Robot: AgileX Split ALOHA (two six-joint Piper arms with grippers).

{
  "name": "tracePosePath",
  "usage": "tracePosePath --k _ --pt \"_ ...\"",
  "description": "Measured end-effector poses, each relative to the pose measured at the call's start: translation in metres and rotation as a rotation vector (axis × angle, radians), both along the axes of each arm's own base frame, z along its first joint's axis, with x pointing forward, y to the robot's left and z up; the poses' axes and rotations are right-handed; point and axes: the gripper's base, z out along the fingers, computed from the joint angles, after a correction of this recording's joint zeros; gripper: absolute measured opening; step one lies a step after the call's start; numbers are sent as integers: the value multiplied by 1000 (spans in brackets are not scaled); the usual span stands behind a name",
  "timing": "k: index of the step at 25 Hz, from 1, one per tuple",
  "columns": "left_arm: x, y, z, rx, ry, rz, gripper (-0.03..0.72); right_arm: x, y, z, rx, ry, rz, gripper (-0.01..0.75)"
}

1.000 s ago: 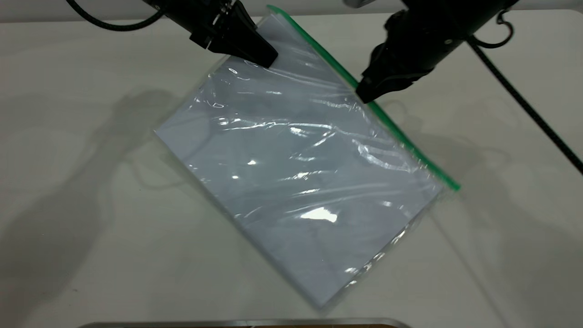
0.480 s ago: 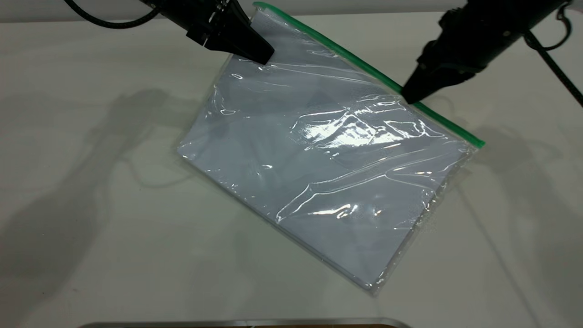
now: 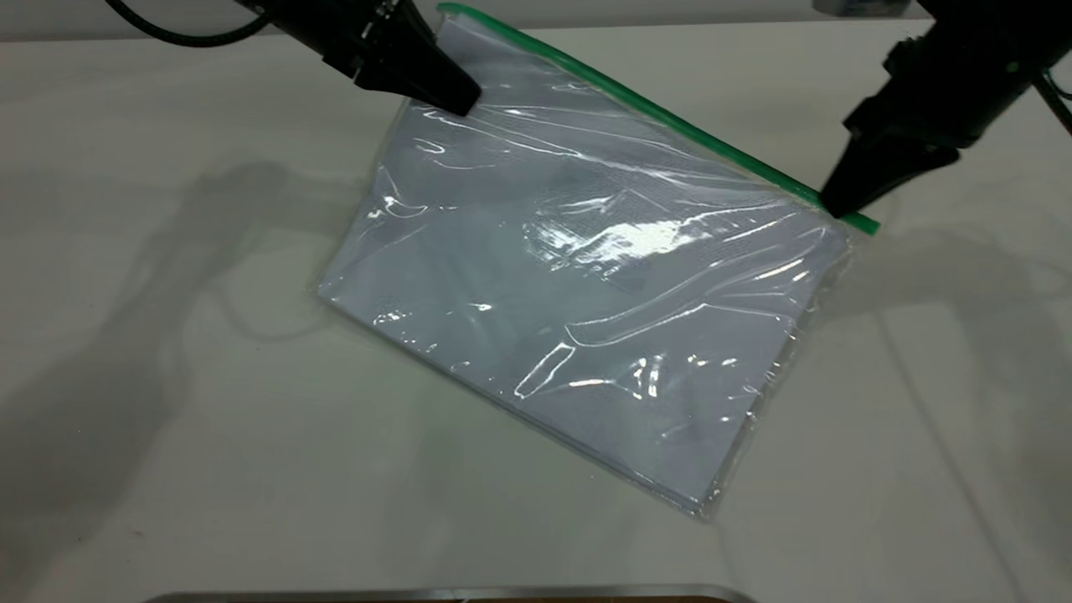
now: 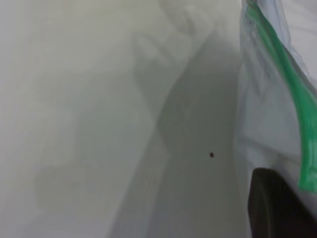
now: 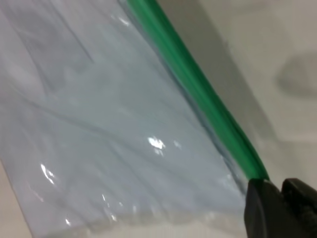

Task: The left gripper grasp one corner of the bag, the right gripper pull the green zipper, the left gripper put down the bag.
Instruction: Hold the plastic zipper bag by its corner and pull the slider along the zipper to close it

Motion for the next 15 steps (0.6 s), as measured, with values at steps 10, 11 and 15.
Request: tracePosePath --k 10,11,15 --pt "-2 3 -2 31 5 -21 53 -3 -2 0 -14 39 -8 53" --pt "-2 3 -2 33 5 -23 53 -2 -2 0 -14 38 -10 63" --pt "-2 5 -5 80 -8 -34 82 0 -8 -2 -53 9 -3 154"
